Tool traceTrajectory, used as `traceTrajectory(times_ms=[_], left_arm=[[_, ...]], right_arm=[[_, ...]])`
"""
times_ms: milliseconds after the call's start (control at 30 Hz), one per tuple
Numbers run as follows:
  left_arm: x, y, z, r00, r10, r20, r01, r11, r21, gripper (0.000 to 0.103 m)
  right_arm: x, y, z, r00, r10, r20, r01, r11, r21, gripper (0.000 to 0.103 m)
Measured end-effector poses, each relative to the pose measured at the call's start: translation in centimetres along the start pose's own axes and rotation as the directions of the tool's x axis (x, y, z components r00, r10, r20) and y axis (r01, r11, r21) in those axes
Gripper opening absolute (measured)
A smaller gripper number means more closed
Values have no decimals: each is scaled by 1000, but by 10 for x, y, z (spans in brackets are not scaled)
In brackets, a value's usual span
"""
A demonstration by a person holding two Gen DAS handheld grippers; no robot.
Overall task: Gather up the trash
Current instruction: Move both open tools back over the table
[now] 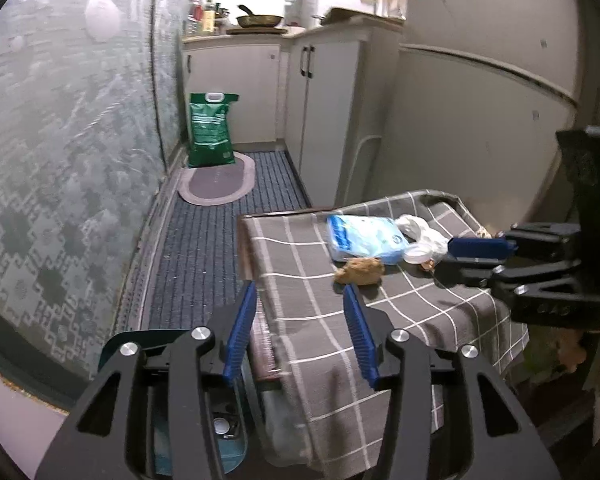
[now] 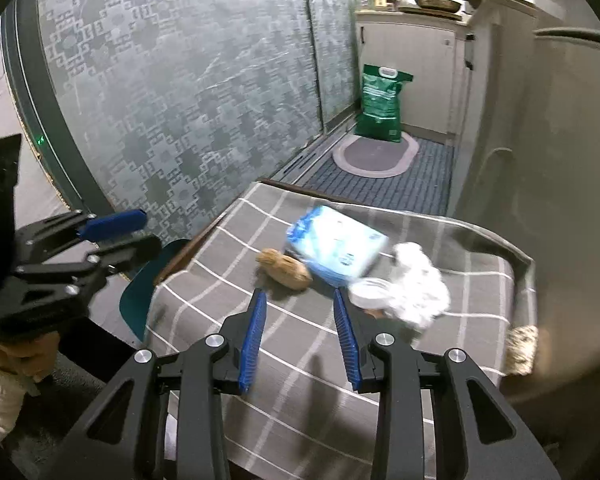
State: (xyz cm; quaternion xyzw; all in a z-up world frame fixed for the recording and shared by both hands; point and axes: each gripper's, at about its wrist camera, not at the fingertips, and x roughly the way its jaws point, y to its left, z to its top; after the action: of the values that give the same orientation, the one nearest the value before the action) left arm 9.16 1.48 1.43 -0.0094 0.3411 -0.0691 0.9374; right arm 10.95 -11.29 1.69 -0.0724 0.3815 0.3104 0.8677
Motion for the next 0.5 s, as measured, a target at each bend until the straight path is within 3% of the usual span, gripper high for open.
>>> traceTrajectory(times_ms=[200,333,500], left_arm=[[29,-21,-4,999,-13,-43,15,999,41,52],[45,-30,-4,998,-27,-63,29,999,45,56],[61,-40,-4,997,-19,-81,24,998,62,60]], right_arm=[[-6,-21,-15,1000,-13,-11,13,1000,20,38],[-1,-29,-26,999,-7,-36,8,999,37,48],[0,-34,-34,999,-7,-53,9,999,34,50]])
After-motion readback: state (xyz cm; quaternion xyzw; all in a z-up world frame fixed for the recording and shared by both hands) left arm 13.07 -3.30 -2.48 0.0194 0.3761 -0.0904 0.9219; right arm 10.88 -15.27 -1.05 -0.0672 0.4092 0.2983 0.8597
